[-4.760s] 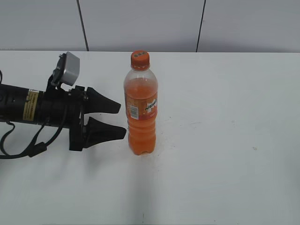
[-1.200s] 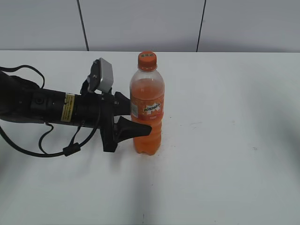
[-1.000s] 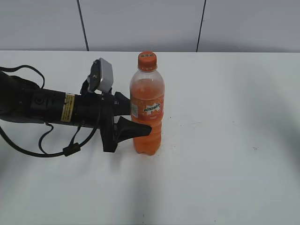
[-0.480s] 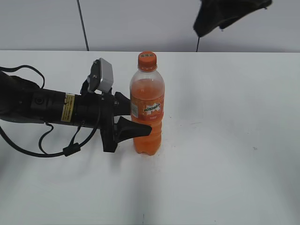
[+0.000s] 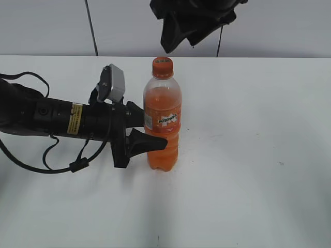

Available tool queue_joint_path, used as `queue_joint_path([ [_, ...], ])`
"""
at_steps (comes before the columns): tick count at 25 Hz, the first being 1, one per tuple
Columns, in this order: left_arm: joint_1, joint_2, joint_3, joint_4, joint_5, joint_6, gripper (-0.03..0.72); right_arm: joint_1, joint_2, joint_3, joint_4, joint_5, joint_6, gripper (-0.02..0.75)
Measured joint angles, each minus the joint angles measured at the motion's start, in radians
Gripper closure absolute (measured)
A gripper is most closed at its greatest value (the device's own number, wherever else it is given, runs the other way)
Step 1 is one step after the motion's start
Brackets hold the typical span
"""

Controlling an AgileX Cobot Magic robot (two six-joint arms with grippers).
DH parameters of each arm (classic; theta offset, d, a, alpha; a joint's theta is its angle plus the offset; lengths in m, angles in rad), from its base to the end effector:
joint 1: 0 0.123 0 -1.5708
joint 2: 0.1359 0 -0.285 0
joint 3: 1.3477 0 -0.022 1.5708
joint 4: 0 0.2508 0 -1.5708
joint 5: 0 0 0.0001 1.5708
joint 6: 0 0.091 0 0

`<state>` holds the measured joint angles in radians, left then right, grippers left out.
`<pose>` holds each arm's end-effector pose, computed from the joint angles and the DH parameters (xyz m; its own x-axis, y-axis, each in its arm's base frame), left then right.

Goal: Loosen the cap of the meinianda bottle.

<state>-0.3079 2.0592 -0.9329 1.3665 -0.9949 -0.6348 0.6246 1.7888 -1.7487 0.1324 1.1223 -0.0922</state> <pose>0.3121 -0.1776 0.1143 -0.1301 0.3657 -0.9216 0.9795 0.1918 -0.0622 0.3112 0.2377 0.3447 -0.6902 -0.5398 -0.4819 -0.6510 0.7540 0.0879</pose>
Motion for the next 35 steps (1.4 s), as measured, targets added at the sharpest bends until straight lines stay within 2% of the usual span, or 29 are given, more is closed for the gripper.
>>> queue_joint_path([
  [7, 0.0, 0.0, 0.0, 0.0, -0.001, 0.0, 0.295, 0.033, 0.047, -0.053, 0.001, 0.051, 0.05, 0.339],
  [11, 0.0, 0.0, 0.0, 0.0, -0.001, 0.0, 0.295, 0.084, 0.069, -0.053, -0.059, 0.069, 0.079, 0.339],
  [20, 0.0, 0.0, 0.0, 0.001, -0.001, 0.0, 0.295, 0.093, 0.088, -0.054, -0.078, 0.071, 0.092, 0.344],
  [22, 0.0, 0.0, 0.0, 0.001, -0.001, 0.0, 0.295, 0.093, 0.088, -0.054, -0.078, 0.072, 0.098, 0.372],
  [25, 0.0, 0.0, 0.0, 0.001, -0.001, 0.0, 0.295, 0.093, 0.088, -0.054, -0.071, 0.072, 0.098, 0.463],
  [29, 0.0, 0.0, 0.0, 0.001, -0.001, 0.0, 0.295, 0.093, 0.088, -0.054, -0.07, 0.072, 0.087, 0.466],
  [32, 0.0, 0.0, 0.0, 0.003, -0.001, 0.0, 0.295, 0.093, 0.088, -0.054, -0.069, 0.075, -0.019, 0.466],
  [35, 0.0, 0.0, 0.0, 0.005, -0.001, 0.0, 0.295, 0.093, 0.088, -0.055, -0.067, 0.08, -0.234, 0.466],
])
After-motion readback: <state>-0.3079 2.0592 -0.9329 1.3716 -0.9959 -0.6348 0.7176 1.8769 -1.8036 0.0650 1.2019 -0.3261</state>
